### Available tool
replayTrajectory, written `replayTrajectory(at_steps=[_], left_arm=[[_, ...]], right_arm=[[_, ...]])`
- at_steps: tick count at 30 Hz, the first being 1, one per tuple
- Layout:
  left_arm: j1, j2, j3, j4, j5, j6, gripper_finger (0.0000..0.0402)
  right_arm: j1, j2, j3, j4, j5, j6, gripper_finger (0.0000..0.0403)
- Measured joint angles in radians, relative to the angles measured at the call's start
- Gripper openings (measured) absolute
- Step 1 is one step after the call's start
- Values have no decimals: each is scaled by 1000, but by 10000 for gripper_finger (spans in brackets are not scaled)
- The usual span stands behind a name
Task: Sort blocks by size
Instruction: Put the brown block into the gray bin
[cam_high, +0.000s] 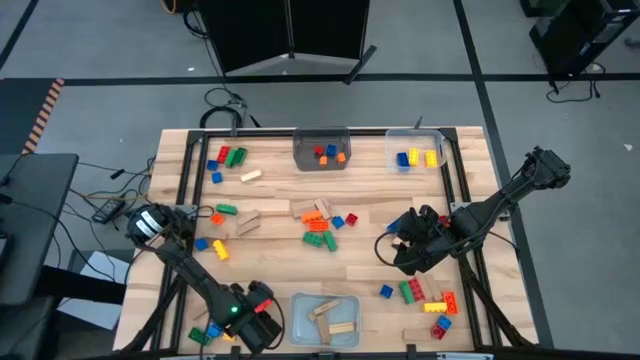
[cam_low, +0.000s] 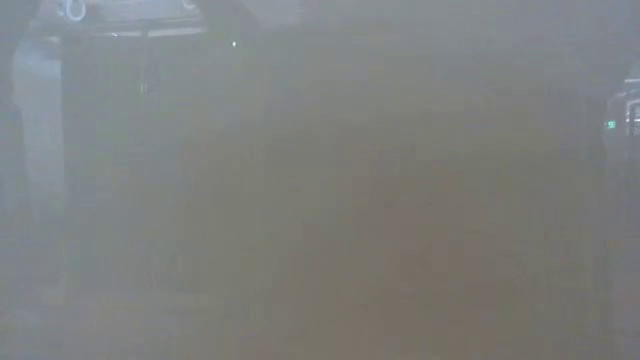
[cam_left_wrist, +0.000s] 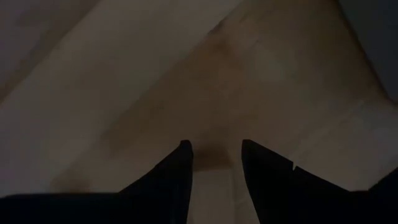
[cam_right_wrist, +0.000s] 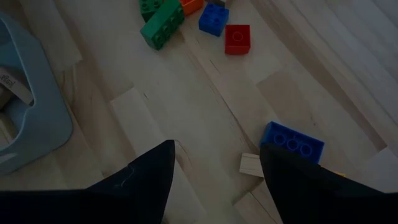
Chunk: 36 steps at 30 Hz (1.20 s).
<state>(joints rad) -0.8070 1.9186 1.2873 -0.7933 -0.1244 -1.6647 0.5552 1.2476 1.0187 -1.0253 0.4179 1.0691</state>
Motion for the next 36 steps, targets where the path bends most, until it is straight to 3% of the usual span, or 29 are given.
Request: replayTrajectory(at_steps=[3, 10, 18, 36], left_arm=[[-1, 0, 35, -69, 0, -15, 149], [-15, 0, 67, -35, 16, -19, 149], [-58, 0, 67, -80, 26, -163, 149], [-80, 63, 71, -39, 16, -166, 149]], right_arm=[[0, 0, 0, 0, 0, 0, 253], [0, 0, 0, 0, 0, 0, 252], [0, 0, 0, 1, -1, -6, 253], [-7, 0, 0, 6, -1, -33, 252]])
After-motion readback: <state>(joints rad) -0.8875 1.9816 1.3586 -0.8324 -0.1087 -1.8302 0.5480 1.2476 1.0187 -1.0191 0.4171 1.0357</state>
